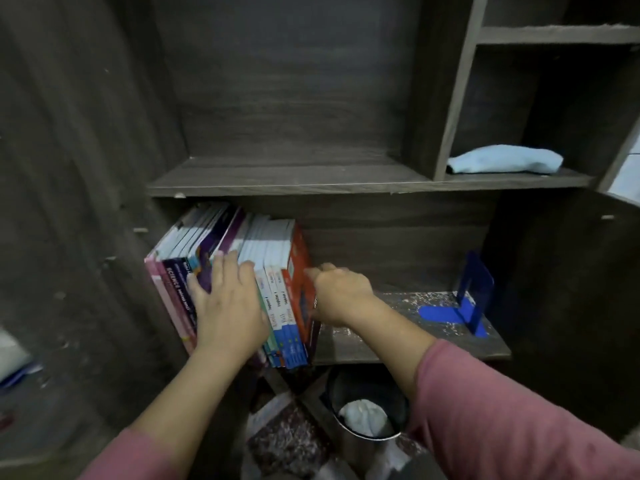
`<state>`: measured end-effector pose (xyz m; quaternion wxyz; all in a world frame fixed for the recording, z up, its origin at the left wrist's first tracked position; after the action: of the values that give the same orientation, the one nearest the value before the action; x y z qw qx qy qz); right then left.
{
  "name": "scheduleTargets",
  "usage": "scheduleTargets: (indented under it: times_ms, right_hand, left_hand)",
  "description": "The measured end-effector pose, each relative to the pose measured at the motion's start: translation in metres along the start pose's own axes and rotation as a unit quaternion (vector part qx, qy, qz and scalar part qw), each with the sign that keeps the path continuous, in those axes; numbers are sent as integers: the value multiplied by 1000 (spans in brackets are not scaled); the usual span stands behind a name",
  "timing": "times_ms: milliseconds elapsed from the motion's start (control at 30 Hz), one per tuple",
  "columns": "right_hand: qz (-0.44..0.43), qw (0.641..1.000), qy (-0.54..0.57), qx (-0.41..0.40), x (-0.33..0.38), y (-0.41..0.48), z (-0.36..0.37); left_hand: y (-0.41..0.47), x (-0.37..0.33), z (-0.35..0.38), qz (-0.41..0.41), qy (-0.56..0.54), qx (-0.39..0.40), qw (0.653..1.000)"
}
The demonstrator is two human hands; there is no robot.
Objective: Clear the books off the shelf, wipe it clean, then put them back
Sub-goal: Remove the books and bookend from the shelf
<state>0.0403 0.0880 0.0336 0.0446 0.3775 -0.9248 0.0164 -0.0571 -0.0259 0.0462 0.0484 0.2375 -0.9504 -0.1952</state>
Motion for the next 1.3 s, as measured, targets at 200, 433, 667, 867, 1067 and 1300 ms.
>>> scheduleTargets:
  times_ms: [200,433,667,867,1067,1300]
  right_hand:
    - [-106,993,20,-46,34,34,3]
    - [-140,983,-34,-112,19,38,4]
    - [-169,956,-167,-170,18,49,-14]
    - [-228,921,-274,-159,0,60,-16]
    - [-167,917,-121,-340,-78,-1,-82]
    - [87,932,182,-300,-185,-128,-100]
  left_hand:
    - [11,8,26,3,-39,75,996]
    - [7,9,33,-4,-74,64,995]
    - [7,4,36,-17,-44,70,996]
    - [0,-10,30,-24,-35,38,998]
    - [-15,-61,40,84,-147,48,984]
    - [13,-118,-7,85,-164,5,983]
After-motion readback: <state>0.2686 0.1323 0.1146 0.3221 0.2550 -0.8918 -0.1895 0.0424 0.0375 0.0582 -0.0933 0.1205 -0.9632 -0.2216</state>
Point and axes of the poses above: each hand's wrist, its own y-axis towards the middle knuckle, its own z-axis out of the palm, x = y × z, the point moved 8 cm from there along y, towards the middle knuckle, and after that the axes turned 6 degrees about z, right-handed, at the moved point
